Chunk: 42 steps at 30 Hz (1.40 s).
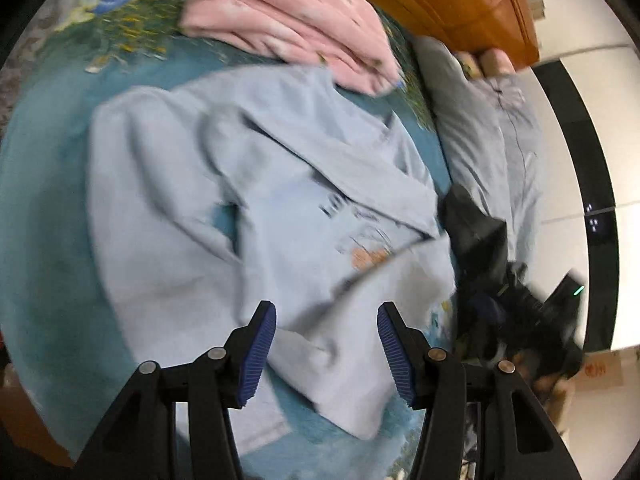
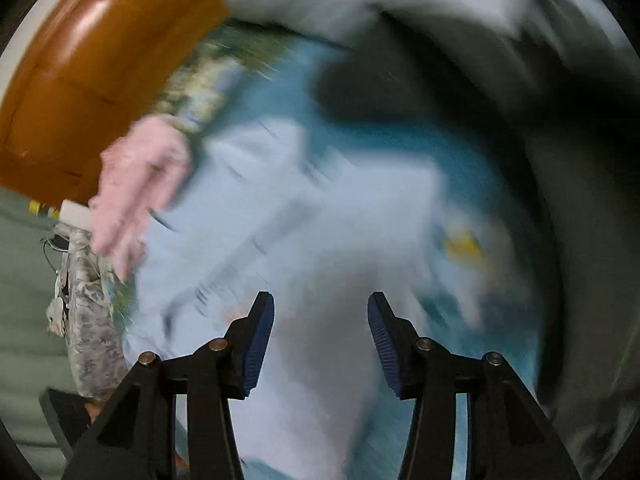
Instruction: Fold clothes
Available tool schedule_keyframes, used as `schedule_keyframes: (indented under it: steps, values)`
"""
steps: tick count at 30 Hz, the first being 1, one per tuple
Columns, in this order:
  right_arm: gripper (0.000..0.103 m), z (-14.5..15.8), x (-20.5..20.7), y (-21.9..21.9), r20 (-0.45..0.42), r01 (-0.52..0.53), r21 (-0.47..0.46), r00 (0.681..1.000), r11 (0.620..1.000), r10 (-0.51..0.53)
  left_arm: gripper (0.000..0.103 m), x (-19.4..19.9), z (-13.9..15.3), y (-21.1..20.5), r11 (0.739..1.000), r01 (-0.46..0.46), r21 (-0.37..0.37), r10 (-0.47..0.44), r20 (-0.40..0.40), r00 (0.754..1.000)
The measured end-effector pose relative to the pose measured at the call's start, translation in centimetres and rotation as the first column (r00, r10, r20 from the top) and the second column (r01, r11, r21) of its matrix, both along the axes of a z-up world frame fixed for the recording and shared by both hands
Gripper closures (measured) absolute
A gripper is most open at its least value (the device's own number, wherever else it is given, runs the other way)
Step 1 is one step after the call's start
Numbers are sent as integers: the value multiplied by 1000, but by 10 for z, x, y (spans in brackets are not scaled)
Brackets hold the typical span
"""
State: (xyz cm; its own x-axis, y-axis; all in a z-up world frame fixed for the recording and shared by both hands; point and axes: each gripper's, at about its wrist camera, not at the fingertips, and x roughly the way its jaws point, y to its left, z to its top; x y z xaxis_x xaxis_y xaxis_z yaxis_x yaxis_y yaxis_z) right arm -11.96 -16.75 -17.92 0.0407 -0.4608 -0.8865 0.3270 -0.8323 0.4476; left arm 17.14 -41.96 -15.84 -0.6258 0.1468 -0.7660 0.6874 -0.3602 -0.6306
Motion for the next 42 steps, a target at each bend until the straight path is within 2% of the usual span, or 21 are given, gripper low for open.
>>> schedule_keyframes:
  steps: [2,4,7,11,13,14,15,16,20,24,27,29,31,32,34,35,38,42]
  values:
    - [53,-25,25,13,96,-15,5,995,1000,14,46,-8,-1,11,1000,21,9,-21,12,1000]
    - [53,-41,47,19,144,-28,8,989,1000,27,46,-12,-2,18,999,35,8,-36,29,999]
    - [53,-50,72,26,153,-15,-15,988,1000,17,46,-11,0,28,999,53,-6,-53,58,997]
    - [51,-50,81,22,173,19,-64,985,998,-8,46,-10,4,36,998,51,-23,-49,72,996]
    - [54,-49,85,17,151,22,-60,988,998,-13,46,-10,6,40,998,48,-31,-46,77,996]
    - [69,-49,86,15,143,20,-58,990,998,-11,46,-10,7,42,998,46,-32,-44,80,996]
    - [93,-51,88,14,154,20,-57,988,998,-11,46,-10,7,45,998,47,-32,-44,83,996]
    - [98,-52,89,15,168,27,-62,986,998,-16,46,-10,8,47,998,49,-36,-46,87,995]
    - [100,-27,100,24,110,1,-91,994,996,9,46,-10,12,54,997,63,-54,-57,107,993]
    - [100,4,130,48,76,-82,-85,993,993,88,46,-14,19,57,993,97,-72,-86,140,986]
    - [100,-1,167,62,131,-168,-41,976,985,172,46,-22,17,62,989,129,-70,-116,160,980]
    - [100,-8,182,65,146,-236,-19,961,972,236,46,-28,10,69,986,154,-57,-142,173,975]
    - [99,-5,187,68,137,-261,-25,955,965,262,46,-33,2,76,983,180,-43,-169,188,968]
    - [98,1,182,71,106,-247,-28,963,968,249,46,-35,-2,80,981,193,-35,-182,196,964]
    - [76,17,165,81,16,-195,-38,981,980,196,46,-39,-11,87,976,217,-20,-209,211,955]
    - [61,22,151,85,-25,-154,-38,988,987,153,46,-39,-13,88,975,220,-13,-213,211,954]
    - [59,25,100,88,-135,7,4,991,1000,-7,46,-39,-17,86,980,199,-15,-191,211,959]
    - [59,2,51,70,-188,152,92,973,984,-133,46,-34,-24,84,987,158,-3,-153,216,964]
